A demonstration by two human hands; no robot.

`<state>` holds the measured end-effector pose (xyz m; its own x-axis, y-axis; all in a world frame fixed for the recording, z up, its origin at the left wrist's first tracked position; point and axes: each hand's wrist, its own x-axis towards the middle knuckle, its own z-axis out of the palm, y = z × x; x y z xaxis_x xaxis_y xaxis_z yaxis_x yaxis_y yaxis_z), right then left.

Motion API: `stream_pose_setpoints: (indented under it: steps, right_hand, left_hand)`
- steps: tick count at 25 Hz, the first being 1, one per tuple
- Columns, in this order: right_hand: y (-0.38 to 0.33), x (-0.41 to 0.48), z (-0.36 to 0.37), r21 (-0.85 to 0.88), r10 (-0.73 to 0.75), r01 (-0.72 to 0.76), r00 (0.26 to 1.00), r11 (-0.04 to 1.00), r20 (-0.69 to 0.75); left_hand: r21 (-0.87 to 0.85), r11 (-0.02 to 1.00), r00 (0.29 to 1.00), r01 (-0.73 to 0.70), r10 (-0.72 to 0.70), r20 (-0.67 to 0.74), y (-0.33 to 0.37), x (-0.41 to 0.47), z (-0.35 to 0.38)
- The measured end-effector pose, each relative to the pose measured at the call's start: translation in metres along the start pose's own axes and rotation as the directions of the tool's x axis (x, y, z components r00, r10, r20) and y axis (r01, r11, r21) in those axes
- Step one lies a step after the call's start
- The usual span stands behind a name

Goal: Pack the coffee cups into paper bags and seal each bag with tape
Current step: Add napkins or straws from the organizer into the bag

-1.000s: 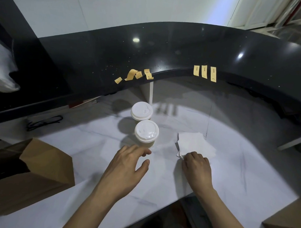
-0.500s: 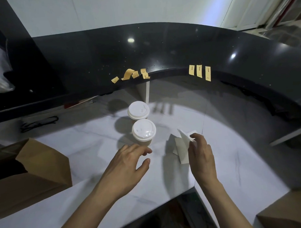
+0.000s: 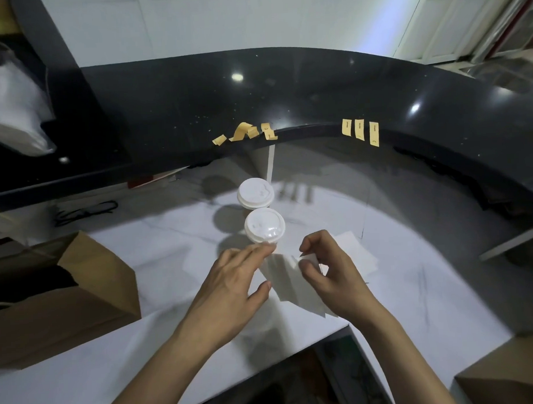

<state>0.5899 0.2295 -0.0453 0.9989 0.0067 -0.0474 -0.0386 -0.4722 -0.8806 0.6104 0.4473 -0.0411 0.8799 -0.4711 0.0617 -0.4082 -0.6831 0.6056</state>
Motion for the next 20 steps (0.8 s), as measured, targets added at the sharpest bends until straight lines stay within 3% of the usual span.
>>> stream_pose_setpoints:
  steps: [5,11,14,20]
  right_hand:
    - [-0.032,0.0,0.02,0.186,-0.098,0.075,0.988,0.98,0.12]
    - [-0.056,0.003,0.049,0.32,-0.092,0.023,0.974,0.947,0.205]
    - [-0.061,0.01,0.064,0.203,-0.089,0.04,0.967,0.978,0.239]
    - [-0.084,0.027,0.097,0.101,-0.107,0.096,0.989,0.99,0.106]
  left_hand:
    - [0.007,1.0,0.999,0.026,-0.026,-0.024,-0.016,-0.017,-0.013]
    - [-0.01,0.992,0.988,0.127,-0.128,-0.09,-0.032,-0.04,-0.04]
    - [-0.036,0.984,0.975,0.177,-0.18,-0.131,-0.04,-0.054,-0.056]
    - [-0.039,0.973,0.937,0.226,-0.229,-0.264,-0.049,-0.087,-0.097]
